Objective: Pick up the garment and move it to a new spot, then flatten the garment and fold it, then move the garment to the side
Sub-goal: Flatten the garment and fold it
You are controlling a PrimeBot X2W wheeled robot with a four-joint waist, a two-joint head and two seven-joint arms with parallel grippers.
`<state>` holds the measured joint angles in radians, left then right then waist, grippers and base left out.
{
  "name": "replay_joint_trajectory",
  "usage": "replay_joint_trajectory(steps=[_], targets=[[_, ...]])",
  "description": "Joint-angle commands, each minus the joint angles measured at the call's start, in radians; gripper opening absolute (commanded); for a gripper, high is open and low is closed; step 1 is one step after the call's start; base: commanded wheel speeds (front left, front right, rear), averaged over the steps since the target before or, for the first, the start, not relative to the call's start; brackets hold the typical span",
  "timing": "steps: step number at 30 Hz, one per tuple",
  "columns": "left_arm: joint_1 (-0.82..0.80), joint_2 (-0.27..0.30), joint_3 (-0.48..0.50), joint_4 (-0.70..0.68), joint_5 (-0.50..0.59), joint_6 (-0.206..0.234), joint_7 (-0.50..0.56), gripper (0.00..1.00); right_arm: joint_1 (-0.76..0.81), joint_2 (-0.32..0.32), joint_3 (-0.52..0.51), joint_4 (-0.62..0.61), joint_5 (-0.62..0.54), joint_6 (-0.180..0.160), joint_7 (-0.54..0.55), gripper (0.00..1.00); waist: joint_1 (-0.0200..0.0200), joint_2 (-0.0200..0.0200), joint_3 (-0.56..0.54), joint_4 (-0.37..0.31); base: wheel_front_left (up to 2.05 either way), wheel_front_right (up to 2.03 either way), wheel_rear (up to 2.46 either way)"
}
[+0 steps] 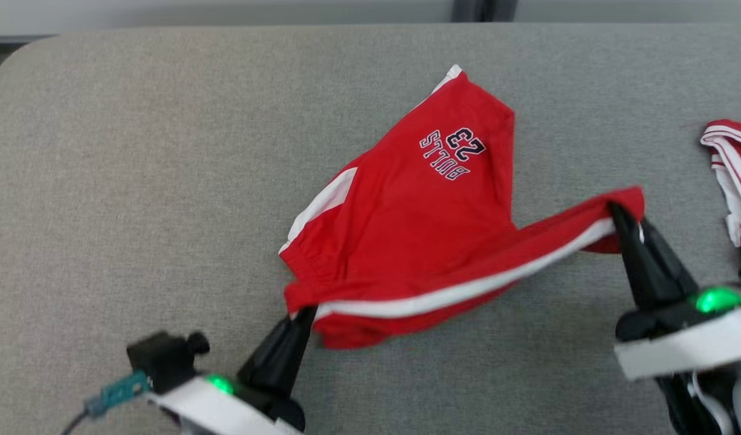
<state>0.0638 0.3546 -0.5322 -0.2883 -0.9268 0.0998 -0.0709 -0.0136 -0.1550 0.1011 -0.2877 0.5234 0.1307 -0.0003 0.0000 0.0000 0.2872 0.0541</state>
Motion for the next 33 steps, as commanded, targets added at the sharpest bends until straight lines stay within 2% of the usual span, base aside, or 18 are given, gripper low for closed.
replay_joint_trajectory(steps=[1,4,7,13,19,24,29,30,31,32,33], targets=[[-0.067,-0.007,0.013,0.012,-0.006,0.007,0.017,0.0,-0.062,-0.007,-0.011,0.031,-0.009,0.0,0.025,0.0,0.0,0.0,0.052,0.04,0.0,0.0,0.0],[-0.232,-0.076,0.018,0.097,-0.043,-0.003,0.07,0.0,-0.238,-0.024,-0.023,0.14,-0.044,0.0,0.094,0.0,0.0,0.0,0.111,0.1,0.0,0.0,0.0],[-0.39,-0.139,0.022,0.252,-0.028,-0.002,0.077,0.0,-0.4,-0.04,0.0,0.256,-0.082,0.0,0.136,0.0,0.0,0.0,0.163,0.149,0.0,0.0,0.0],[-0.565,-0.237,-0.002,0.541,-0.028,-0.04,0.071,0.0,-0.614,-0.013,0.006,0.51,-0.104,0.0,0.143,0.0,0.0,0.0,0.187,0.203,0.0,0.0,0.0],[-0.674,-0.282,-0.037,0.725,-0.01,-0.071,0.024,0.0,-0.712,-0.025,0.03,0.701,-0.16,0.0,0.103,0.0,0.0,0.0,0.185,0.225,0.0,0.0,0.0],[-0.753,-0.292,-0.052,0.813,-0.009,-0.07,-0.001,0.0,-0.799,-0.033,0.053,0.807,-0.2,0.0,0.067,0.0,0.0,0.0,0.197,0.22,0.0,0.0,0.0],[-0.798,-0.299,-0.099,0.883,-0.006,-0.065,0.028,0.0,-0.89,-0.037,0.096,0.912,-0.23,0.0,0.028,0.0,0.0,0.0,0.202,0.21,0.0,0.0,0.0],[-0.798,-0.299,-0.106,0.885,-0.004,-0.063,0.031,0.0,-0.902,-0.038,0.109,0.924,-0.23,0.0,0.017,0.05,0.0,0.0,0.201,0.209,0.0,0.0,0.0],[-0.794,-0.299,-0.109,0.884,-0.003,-0.061,0.032,0.0,-0.91,-0.04,0.123,0.933,-0.223,0.0,0.005,0.31,0.0,0.0,0.2,0.209,0.0,0.0,0.0],[-0.788,-0.299,-0.112,0.879,-0.004,-0.058,0.032,0.08,-0.917,-0.045,0.13,0.944,-0.216,0.0,-0.006,1.0,0.0,0.0,0.197,0.209,0.0,0.0,0.0],[-0.78,-0.3,-0.115,0.873,-0.006,-0.057,0.034,0.31,-0.92,-0.052,0.135,0.955,-0.21,0.0,-0.017,1.0,0.0,0.0,0.192,0.21,0.0,0.0,0.0]])
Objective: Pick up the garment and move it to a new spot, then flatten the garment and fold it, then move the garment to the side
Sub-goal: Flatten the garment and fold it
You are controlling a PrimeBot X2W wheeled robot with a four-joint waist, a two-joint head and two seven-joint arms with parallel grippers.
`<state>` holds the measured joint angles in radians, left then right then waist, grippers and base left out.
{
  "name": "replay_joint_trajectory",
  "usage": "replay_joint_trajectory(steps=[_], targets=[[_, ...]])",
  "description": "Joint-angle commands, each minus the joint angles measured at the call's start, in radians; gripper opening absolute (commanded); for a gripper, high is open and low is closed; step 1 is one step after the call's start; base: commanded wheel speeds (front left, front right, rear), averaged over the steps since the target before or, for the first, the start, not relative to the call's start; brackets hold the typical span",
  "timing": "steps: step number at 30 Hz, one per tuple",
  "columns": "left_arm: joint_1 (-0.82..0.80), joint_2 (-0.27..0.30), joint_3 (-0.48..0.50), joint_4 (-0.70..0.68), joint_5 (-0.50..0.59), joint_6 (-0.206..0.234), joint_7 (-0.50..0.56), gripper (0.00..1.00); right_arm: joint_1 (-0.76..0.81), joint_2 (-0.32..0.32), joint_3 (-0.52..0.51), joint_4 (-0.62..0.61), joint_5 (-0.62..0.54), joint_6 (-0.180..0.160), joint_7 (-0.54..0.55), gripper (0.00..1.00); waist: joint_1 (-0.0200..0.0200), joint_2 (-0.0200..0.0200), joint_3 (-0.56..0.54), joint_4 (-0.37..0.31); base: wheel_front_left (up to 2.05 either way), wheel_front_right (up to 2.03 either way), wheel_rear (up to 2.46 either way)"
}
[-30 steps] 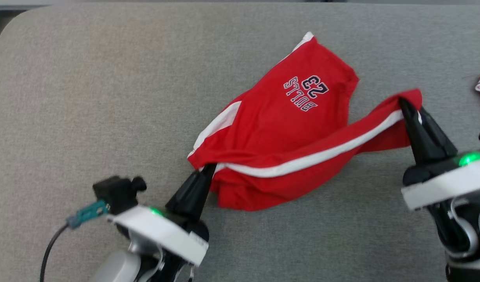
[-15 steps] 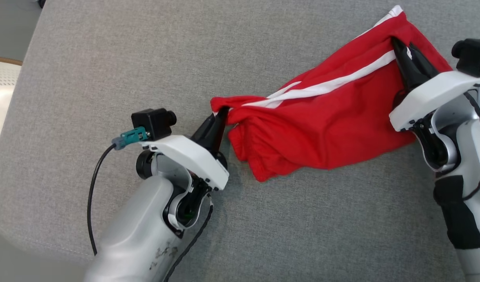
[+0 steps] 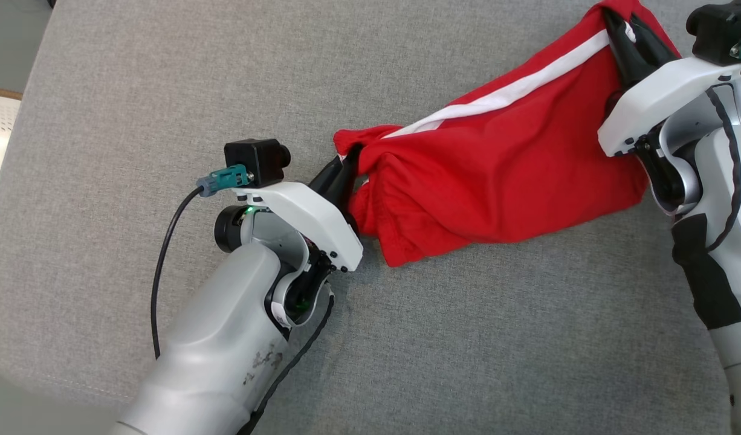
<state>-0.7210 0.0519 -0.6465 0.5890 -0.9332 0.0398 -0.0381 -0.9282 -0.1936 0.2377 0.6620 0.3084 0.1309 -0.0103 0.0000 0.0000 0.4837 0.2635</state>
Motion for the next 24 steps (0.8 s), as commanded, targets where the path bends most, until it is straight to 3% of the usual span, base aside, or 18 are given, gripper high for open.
replay_joint_trajectory(steps=[1,3,7,16,20,24], targets=[[0.005,0.003,-0.001,-0.004,0.001,0.003,0.001,0.31,-0.005,-0.013,-0.001,0.005,0.005,0.0,-0.007,1.0,0.0,0.0,-0.005,0.0,0.0,0.0,0.0],[0.022,0.01,-0.006,-0.028,0.003,0.002,-0.003,1.0,-0.011,-0.03,0.03,0.019,0.005,0.0,-0.015,1.0,0.0,0.0,-0.017,0.001,0.0,0.0,0.0],[0.073,0.056,-0.039,-0.098,0.056,0.038,-0.019,1.0,0.0,-0.091,0.123,0.024,-0.01,0.0,0.029,1.0,0.0,0.0,-0.054,0.0,0.0,0.0,0.0],[0.254,0.184,-0.082,-0.406,0.19,0.19,-0.105,1.0,0.017,-0.231,0.269,-0.004,0.039,0.0,0.286,1.0,0.0,0.0,-0.088,0.028,0.0,0.0,0.0],[0.31,0.193,-0.092,-0.488,0.229,0.237,-0.151,1.0,0.018,-0.273,0.296,0.01,0.032,0.0,0.352,1.0,0.0,0.0,-0.072,0.065,0.0,0.0,0.0],[0.337,0.172,-0.102,-0.517,0.268,0.254,-0.195,1.0,0.006,-0.29,0.295,0.043,0.02,0.0,0.381,1.0,0.0,0.0,-0.052,0.099,0.0,0.0,0.0]])
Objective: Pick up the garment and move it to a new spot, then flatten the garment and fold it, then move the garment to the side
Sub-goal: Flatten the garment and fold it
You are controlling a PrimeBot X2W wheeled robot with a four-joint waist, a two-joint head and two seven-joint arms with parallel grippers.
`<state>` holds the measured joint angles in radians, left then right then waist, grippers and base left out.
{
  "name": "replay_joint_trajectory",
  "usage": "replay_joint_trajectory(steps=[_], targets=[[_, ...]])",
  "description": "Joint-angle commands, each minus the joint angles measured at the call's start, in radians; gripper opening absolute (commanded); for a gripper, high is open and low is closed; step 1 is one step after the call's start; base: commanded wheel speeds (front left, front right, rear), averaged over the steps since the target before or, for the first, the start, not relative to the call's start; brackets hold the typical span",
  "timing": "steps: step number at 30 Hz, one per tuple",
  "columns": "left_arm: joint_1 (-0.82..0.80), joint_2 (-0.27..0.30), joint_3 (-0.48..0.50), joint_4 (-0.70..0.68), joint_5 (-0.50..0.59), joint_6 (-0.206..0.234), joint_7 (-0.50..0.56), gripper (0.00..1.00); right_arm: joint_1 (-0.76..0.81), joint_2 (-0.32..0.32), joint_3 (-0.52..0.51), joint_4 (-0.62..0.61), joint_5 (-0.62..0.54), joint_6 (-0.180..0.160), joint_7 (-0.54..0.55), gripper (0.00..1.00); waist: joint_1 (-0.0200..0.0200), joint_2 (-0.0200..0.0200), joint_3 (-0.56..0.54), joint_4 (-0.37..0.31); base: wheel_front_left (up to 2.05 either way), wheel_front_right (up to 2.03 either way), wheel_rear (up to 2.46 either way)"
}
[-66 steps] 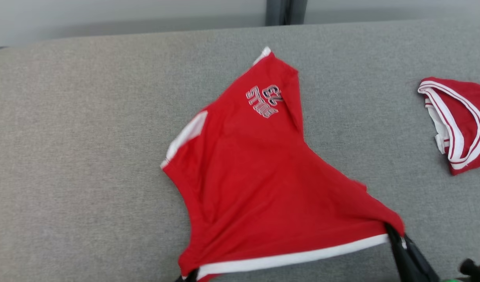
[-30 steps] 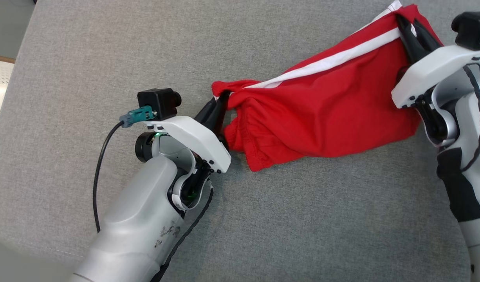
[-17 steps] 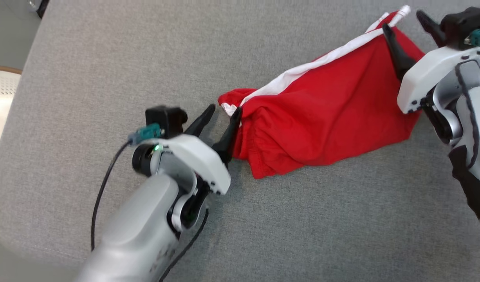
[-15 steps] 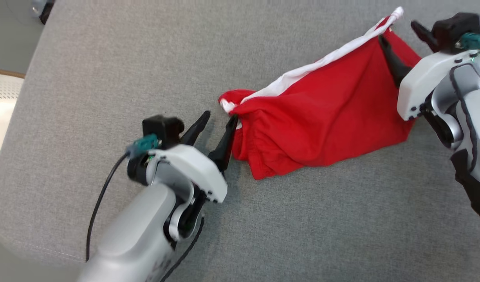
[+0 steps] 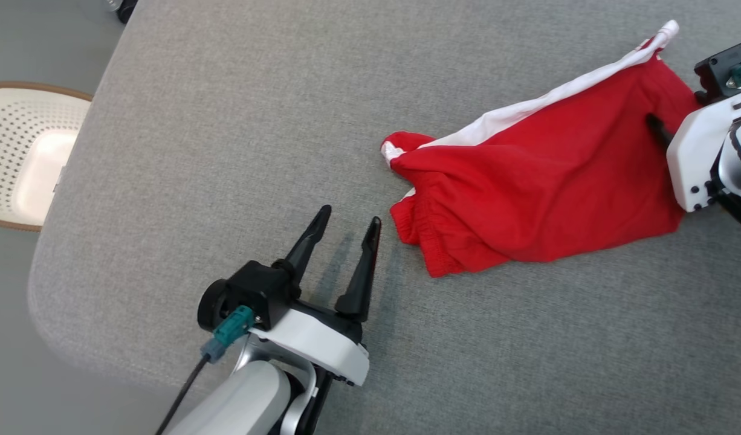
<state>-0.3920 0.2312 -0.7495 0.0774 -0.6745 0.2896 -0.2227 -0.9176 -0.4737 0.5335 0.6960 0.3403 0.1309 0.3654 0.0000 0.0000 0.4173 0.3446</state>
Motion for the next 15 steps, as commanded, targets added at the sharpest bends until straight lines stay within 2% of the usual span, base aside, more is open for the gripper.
replay_joint_trajectory(steps=[1,12,13,14,15], targets=[[0.011,-0.008,-0.002,-0.008,0.024,0.004,-0.018,1.0,-0.007,-0.013,-0.001,0.018,-0.017,0.0,0.008,1.0,0.0,0.0,0.017,0.025,0.0,0.0,0.0],[0.062,-0.054,0.014,0.019,0.061,-0.059,-0.042,1.0,0.017,-0.061,0.042,0.099,-0.062,0.0,0.035,1.0,0.0,0.0,0.0,0.048,0.0,0.0,0.0],[0.062,-0.057,0.018,0.022,0.063,-0.061,-0.043,1.0,0.023,-0.058,0.054,0.098,-0.052,0.0,0.038,0.95,0.0,0.0,-0.001,0.048,0.0,0.0,0.0],[0.062,-0.06,0.023,0.025,0.067,-0.065,-0.043,1.0,0.025,-0.051,0.049,0.102,-0.03,0.0,0.038,0.0,0.0,0.0,0.0,0.048,0.0,0.0,0.0],[0.062,-0.063,0.028,0.026,0.07,-0.069,-0.043,1.0,0.028,-0.042,0.049,0.103,-0.011,0.0,0.044,0.0,0.0,0.0,0.001,0.046,0.0,0.0,0.0]])
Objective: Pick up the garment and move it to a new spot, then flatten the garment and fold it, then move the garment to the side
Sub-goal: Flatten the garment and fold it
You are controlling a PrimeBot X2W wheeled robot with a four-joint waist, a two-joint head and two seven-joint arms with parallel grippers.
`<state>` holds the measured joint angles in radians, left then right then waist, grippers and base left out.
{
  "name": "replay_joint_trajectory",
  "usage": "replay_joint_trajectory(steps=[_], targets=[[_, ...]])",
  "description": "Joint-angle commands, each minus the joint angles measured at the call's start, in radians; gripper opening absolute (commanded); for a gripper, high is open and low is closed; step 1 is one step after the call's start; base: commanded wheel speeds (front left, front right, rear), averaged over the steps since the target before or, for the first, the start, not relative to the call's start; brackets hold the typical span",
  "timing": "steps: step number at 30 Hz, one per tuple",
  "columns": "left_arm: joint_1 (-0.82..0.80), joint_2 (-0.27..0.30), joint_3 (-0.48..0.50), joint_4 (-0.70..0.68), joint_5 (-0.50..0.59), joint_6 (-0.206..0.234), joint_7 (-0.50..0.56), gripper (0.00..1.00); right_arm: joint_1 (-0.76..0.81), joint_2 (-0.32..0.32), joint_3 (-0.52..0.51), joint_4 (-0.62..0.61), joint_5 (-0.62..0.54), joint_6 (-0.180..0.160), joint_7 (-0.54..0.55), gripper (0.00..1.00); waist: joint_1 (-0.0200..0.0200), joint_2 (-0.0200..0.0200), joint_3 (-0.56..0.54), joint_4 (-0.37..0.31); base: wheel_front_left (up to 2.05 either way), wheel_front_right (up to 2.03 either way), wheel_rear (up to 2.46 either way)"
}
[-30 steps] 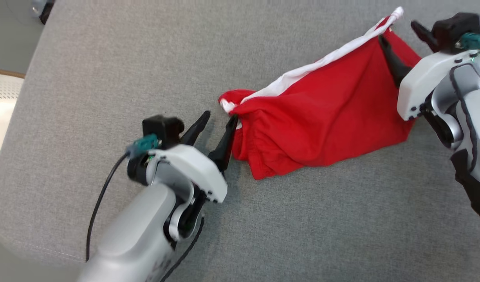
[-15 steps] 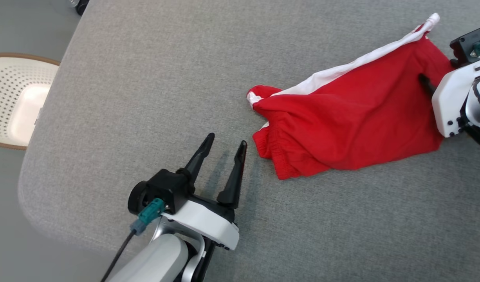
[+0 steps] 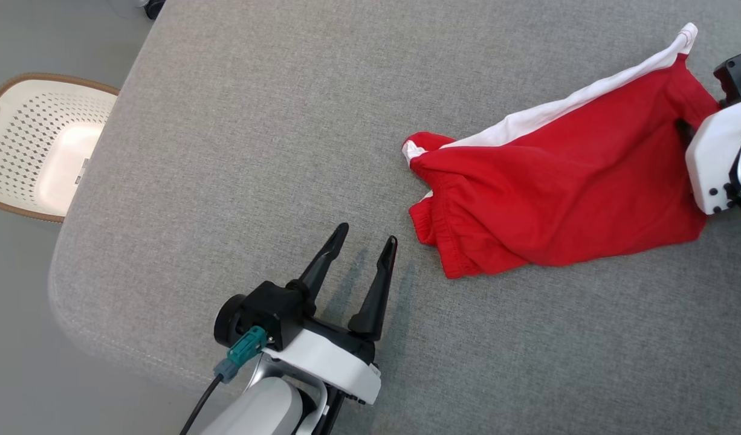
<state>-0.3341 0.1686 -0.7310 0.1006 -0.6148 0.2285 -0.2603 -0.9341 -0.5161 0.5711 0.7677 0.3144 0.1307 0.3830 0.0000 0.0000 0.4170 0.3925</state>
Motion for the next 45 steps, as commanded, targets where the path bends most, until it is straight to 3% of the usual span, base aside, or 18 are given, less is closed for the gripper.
replay_joint_trajectory(steps=[1,6,12,19,24,27,37,45], targets=[[0.005,-0.003,0.017,0.004,0.013,-0.008,-0.006,1.0,0.045,0.014,0.002,0.032,0.044,0.0,0.026,0.0,0.0,0.0,0.002,-0.006,0.0,0.0,0.0],[0.027,0.012,0.049,0.016,0.04,-0.012,-0.005,1.0,0.032,0.086,-0.053,0.018,0.145,0.001,-0.002,0.0,0.0,0.0,-0.016,-0.06,0.0,0.0,0.0],[0.097,0.06,0.114,0.032,0.045,-0.029,-0.005,1.0,0.079,0.147,-0.116,-0.008,0.264,0.0,-0.022,0.0,0.0,0.0,-0.101,-0.202,0.0,0.0,0.0],[0.217,0.105,0.184,0.001,0.066,-0.041,-0.005,1.0,0.201,0.101,-0.201,-0.021,0.378,0.0,-0.032,0.0,0.0,0.0,-0.203,-0.303,0.0,0.0,0.0],[0.295,0.089,0.22,-0.026,0.085,-0.056,-0.005,1.0,0.255,0.043,-0.282,0.002,0.386,0.0,-0.066,0.0,0.0,0.0,-0.249,-0.302,0.0,0.0,0.0],[0.326,0.077,0.234,-0.03,0.1,-0.07,-0.005,1.0,0.262,0.046,-0.309,-0.034,0.379,0.0,-0.081,0.0,0.0,0.0,-0.265,-0.292,0.0,0.0,0.0],[0.34,0.022,0.235,-0.011,0.144,-0.113,-0.005,1.0,0.407,0.255,-0.2,-0.37,0.403,0.0,0.048,0.0,0.0,0.0,-0.259,-0.224,0.0,0.0,0.0],[0.322,-0.01,0.249,0.025,0.167,-0.135,-0.005,1.0,0.432,0.419,-0.203,-0.338,0.254,0.0,0.022,0.0,0.0,0.0,-0.236,-0.179,0.0,0.0,0.0]])
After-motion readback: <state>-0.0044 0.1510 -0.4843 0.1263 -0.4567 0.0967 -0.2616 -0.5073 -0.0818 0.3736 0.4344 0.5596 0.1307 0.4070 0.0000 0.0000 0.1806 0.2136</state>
